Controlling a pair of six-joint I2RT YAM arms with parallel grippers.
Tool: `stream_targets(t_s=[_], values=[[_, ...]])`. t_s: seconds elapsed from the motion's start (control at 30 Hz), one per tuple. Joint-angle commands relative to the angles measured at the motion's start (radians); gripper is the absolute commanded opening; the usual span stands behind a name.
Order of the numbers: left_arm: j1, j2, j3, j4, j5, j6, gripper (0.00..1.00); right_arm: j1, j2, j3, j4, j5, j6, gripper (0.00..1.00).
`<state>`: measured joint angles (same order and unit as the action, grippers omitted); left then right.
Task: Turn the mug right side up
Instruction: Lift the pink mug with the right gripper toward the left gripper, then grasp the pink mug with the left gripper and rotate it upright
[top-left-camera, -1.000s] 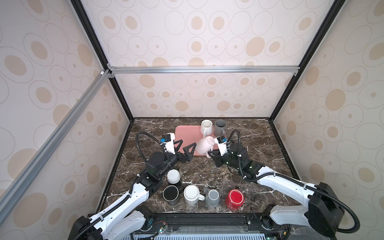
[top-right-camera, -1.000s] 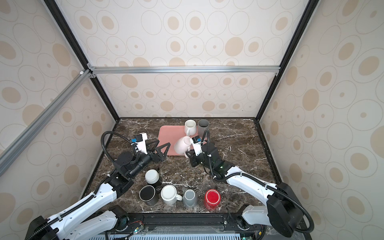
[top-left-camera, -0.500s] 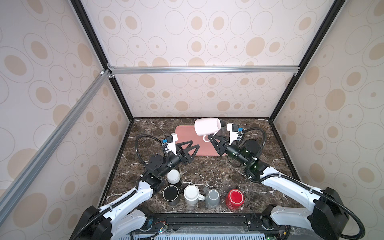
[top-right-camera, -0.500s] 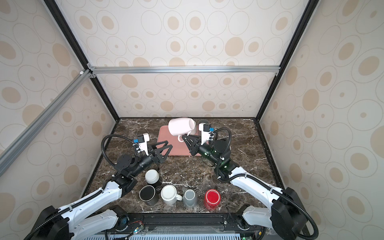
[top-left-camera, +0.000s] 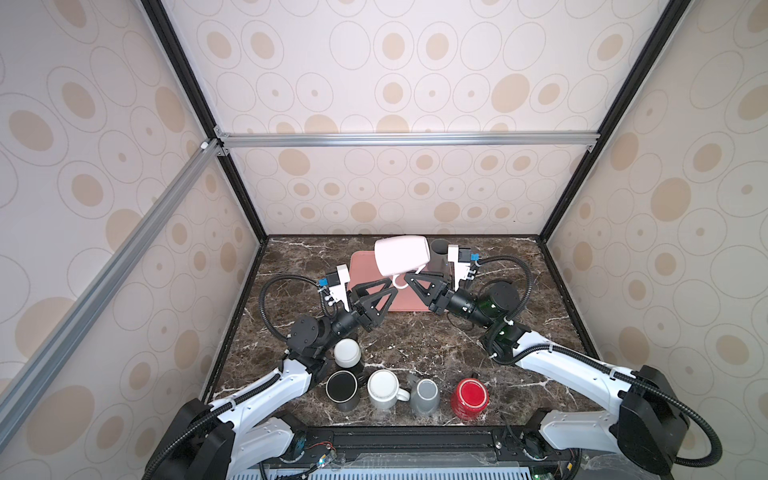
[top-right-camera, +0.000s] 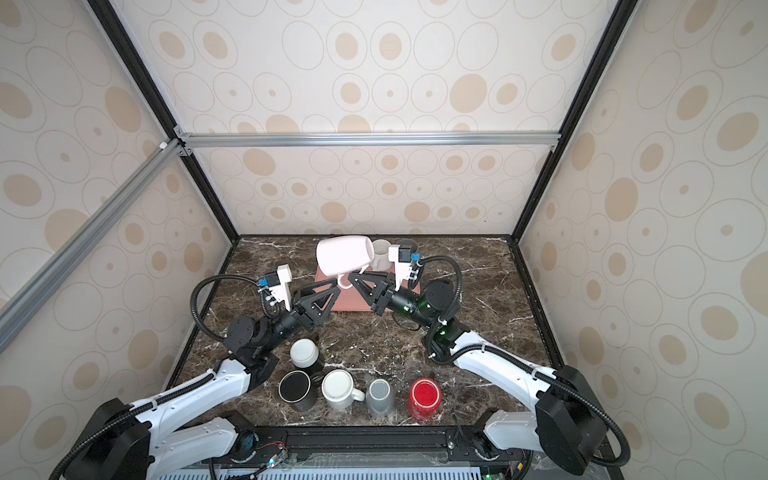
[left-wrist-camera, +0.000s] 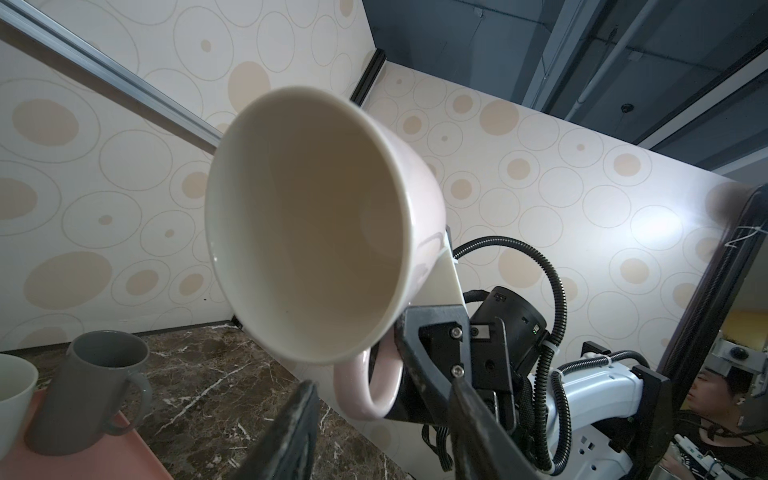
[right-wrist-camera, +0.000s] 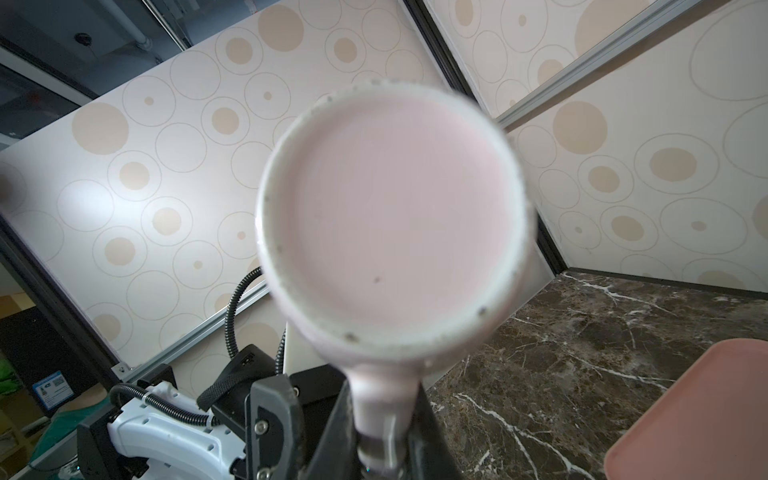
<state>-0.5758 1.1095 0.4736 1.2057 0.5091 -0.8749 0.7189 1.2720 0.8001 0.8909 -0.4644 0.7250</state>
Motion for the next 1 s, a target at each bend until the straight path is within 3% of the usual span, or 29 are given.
stream_targets(t_s=[0.0,0.37,0.6,0.73,0.97], values=[[0.004,0.008,0.022,0.091,0.025,-0.042,0.47,0.016,-0.008,0.052,0.132,-0.023,0.014,0.00],[0.002,0.018,0.033,0.123,0.035,-0.075,0.38,0.030,0.040,0.059,0.136,-0.028,0.025,0.00],[0.003,0.023,0.033,0.120,0.030,-0.084,0.17,0.036,0.054,0.067,0.125,-0.031,0.025,0.00],[0.003,0.017,0.051,0.065,0.021,-0.071,0.00,0.036,0.052,0.065,0.106,-0.022,0.016,0.00],[0.005,-0.050,0.108,-0.198,-0.075,0.063,0.00,0.036,-0.031,0.008,-0.020,0.089,-0.062,0.43]])
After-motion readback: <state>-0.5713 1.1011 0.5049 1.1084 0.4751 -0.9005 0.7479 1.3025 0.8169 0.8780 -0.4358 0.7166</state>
